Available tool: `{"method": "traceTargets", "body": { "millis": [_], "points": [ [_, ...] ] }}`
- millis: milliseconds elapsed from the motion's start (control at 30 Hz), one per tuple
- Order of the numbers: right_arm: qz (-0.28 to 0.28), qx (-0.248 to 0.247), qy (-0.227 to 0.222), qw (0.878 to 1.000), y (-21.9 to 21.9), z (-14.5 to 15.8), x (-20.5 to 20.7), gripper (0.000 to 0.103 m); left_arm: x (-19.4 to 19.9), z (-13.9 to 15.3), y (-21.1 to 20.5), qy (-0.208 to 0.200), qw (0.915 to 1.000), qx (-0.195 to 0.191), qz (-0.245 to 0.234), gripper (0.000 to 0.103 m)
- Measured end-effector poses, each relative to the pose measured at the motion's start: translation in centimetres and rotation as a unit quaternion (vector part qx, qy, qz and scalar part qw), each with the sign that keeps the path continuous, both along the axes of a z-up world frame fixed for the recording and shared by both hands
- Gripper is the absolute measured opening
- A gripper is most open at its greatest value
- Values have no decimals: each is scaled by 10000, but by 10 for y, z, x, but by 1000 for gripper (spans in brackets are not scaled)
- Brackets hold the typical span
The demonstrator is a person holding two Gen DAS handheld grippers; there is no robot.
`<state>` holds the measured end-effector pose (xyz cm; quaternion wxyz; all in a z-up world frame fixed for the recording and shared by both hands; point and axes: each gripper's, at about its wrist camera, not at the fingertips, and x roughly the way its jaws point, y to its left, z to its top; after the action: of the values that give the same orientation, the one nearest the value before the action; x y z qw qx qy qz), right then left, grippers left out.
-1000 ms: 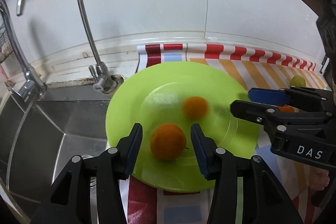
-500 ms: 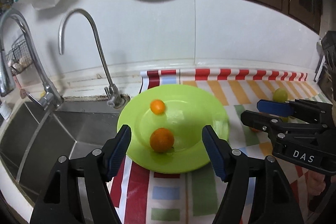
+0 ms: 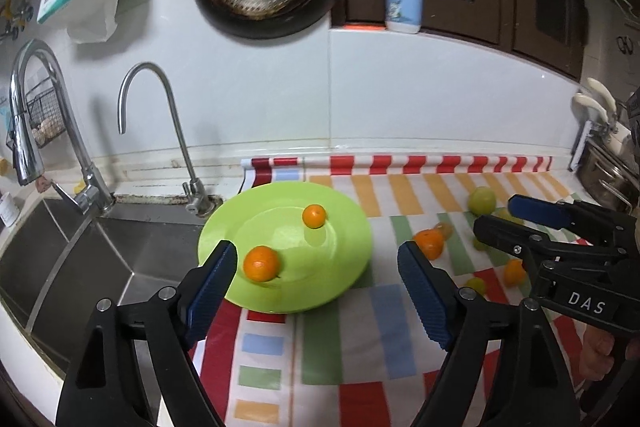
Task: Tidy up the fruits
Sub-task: 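Lift both tools off the plate and move them toward the remaining fruits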
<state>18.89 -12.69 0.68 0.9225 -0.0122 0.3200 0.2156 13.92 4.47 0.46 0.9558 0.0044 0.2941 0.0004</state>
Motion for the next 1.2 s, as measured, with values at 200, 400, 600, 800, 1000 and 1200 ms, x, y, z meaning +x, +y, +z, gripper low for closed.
{"method": "traceTargets", "body": {
  "millis": [200, 400, 600, 800, 1000, 1200],
  "points": [
    [-223, -53, -206, 9995, -27, 11, -20, 57, -14, 8, -22, -173, 9996, 56, -208, 87],
    [-435, -116, -284, 9986, -51, 13, -35, 57, -19, 8, -43, -291, 9986, 91, -436, 88],
    [-656, -184, -207, 9975, -72, 4, -43, 57, -18, -1, -65, -289, 9967, 94, -748, 88],
    [-888, -285, -130, 9956, -93, -6, -47, 57, -13, -13, -87, -231, 9944, 182, -1013, 88],
    [-1016, -237, 64, 9945, -107, -21, -42, 57, -3, -31, -104, -37, 9917, 220, -1266, 88],
    [-1015, -218, 218, 9944, -110, -38, -34, 57, 9, -53, -113, 192, 9883, 262, -1487, 83]
  ]
}}
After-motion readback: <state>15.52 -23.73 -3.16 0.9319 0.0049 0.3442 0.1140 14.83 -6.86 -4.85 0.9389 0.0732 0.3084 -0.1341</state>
